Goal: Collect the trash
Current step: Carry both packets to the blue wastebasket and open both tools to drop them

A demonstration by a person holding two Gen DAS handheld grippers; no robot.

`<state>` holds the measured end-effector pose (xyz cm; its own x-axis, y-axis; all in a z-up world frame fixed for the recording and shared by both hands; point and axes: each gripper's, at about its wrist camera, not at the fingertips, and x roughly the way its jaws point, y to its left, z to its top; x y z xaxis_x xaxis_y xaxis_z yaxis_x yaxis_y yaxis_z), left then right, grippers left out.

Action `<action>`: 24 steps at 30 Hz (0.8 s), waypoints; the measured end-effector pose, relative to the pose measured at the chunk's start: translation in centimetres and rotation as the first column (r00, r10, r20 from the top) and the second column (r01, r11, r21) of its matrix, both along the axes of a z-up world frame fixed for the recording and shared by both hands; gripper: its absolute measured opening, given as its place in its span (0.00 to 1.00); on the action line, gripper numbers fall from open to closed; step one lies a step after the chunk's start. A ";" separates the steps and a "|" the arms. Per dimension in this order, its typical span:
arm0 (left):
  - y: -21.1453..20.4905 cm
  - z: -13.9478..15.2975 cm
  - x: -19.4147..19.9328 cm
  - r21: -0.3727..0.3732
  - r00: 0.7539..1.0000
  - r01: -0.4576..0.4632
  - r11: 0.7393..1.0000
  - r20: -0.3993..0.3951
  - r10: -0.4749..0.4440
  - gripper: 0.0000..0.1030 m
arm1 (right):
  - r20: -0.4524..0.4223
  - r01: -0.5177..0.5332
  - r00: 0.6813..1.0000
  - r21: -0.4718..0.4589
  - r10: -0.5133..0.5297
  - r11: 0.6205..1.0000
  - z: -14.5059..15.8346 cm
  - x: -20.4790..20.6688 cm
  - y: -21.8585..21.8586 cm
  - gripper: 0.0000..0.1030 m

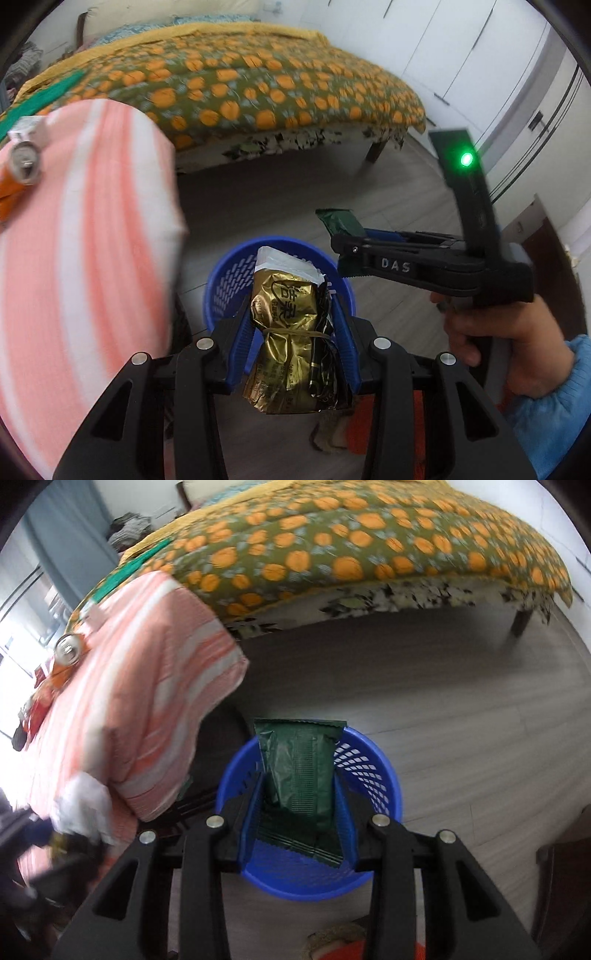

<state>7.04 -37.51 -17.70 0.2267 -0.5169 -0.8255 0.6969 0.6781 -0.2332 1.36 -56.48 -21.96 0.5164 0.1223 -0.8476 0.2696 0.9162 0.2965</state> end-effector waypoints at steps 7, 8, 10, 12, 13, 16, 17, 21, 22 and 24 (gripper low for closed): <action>-3.3 -5.0 1.5 0.042 0.999 -0.033 0.999 -0.041 0.035 0.41 | -0.011 0.025 1.000 0.063 -0.024 0.998 -2.1 0.1 -3.1 0.35; -3.7 -5.6 1.7 0.043 0.998 -0.036 0.998 -0.043 0.038 0.41 | -0.010 0.023 1.000 0.069 -0.022 0.997 -2.3 0.2 -3.3 0.37; -4.3 -6.2 2.3 0.042 0.998 -0.038 0.998 -0.038 0.040 0.46 | -0.011 0.020 1.000 0.078 -0.020 0.997 -2.8 0.5 -3.6 0.39; -5.0 -6.9 2.7 0.046 0.999 -0.041 0.998 -0.024 0.042 0.66 | -0.007 0.028 1.000 0.090 -0.028 0.996 -3.0 0.7 -4.0 0.49; -5.4 -7.1 3.0 0.050 0.999 -0.049 0.998 -0.008 0.049 0.75 | -0.003 0.033 0.999 0.096 -0.033 0.995 -2.9 0.9 -4.2 0.53; -5.7 -7.2 3.1 0.053 0.998 -0.056 0.997 0.030 0.055 0.81 | 0.023 0.049 0.998 0.106 -0.051 0.993 -2.3 0.9 -4.8 0.55; -5.7 -7.0 3.0 0.049 0.998 -0.052 0.997 0.037 0.050 0.83 | 0.031 0.052 0.998 0.106 -0.056 0.993 -2.1 0.9 -5.0 0.56; -5.4 -5.6 1.8 0.013 0.995 -0.034 0.999 0.091 0.033 0.94 | 0.080 0.066 0.994 0.071 -0.072 0.995 -0.4 0.4 -5.3 0.66; -5.2 -5.0 1.4 0.003 0.994 -0.028 1.000 0.106 0.028 0.95 | 0.099 0.070 0.992 0.060 -0.075 0.996 0.2 0.2 -5.3 0.71; -4.5 -3.7 0.1 -0.025 0.990 -0.012 1.000 0.142 0.015 0.95 | 0.133 0.080 0.988 0.029 -0.083 0.996 1.4 -0.1 -5.2 0.82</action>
<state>7.14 -42.05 -21.36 0.3477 -0.5327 -0.7716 0.7151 0.6829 -0.1492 1.27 -61.68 -20.59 0.6339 0.0946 -0.7676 0.2996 0.8849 0.3565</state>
